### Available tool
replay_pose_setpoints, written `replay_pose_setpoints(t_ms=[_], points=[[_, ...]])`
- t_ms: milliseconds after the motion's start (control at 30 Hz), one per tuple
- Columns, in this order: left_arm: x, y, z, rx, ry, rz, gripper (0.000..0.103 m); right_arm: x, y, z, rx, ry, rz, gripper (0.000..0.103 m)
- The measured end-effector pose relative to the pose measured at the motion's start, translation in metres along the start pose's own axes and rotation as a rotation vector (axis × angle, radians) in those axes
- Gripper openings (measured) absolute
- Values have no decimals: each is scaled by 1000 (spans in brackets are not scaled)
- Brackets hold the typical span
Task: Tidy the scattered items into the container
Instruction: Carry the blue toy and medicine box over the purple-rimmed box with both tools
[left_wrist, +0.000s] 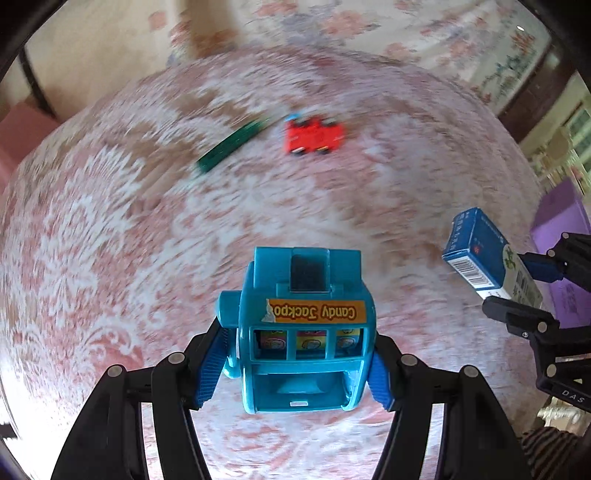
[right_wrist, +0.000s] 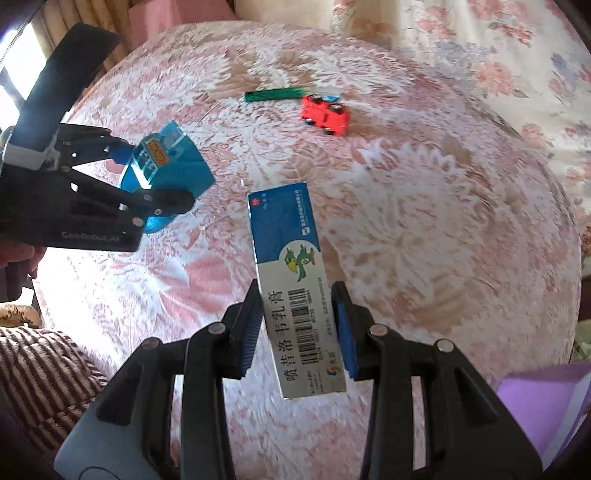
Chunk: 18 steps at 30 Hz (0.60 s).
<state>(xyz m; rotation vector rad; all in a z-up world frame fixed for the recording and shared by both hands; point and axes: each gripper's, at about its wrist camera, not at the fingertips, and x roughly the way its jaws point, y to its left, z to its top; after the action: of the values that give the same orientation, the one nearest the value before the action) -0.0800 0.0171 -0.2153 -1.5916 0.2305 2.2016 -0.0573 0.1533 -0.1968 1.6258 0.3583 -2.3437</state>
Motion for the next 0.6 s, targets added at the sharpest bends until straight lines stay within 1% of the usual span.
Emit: replay_pose_setpoints(t_ms=[100,267,433,600], points=[[-8,-26,7,54,-20,-18,65,-28,-17,-21,51,-30,-2,40],[-17,-81,20,161,-40,-48,65,-64,-62,-54,134,-80,-17,40],[-29,-136,29,260,-61,-75,65,-105,-98,-96,209,-157,-50,40],[-39,-184,33,342,-80,-98,65,-130,-118,-115,258,-208,-88,40]])
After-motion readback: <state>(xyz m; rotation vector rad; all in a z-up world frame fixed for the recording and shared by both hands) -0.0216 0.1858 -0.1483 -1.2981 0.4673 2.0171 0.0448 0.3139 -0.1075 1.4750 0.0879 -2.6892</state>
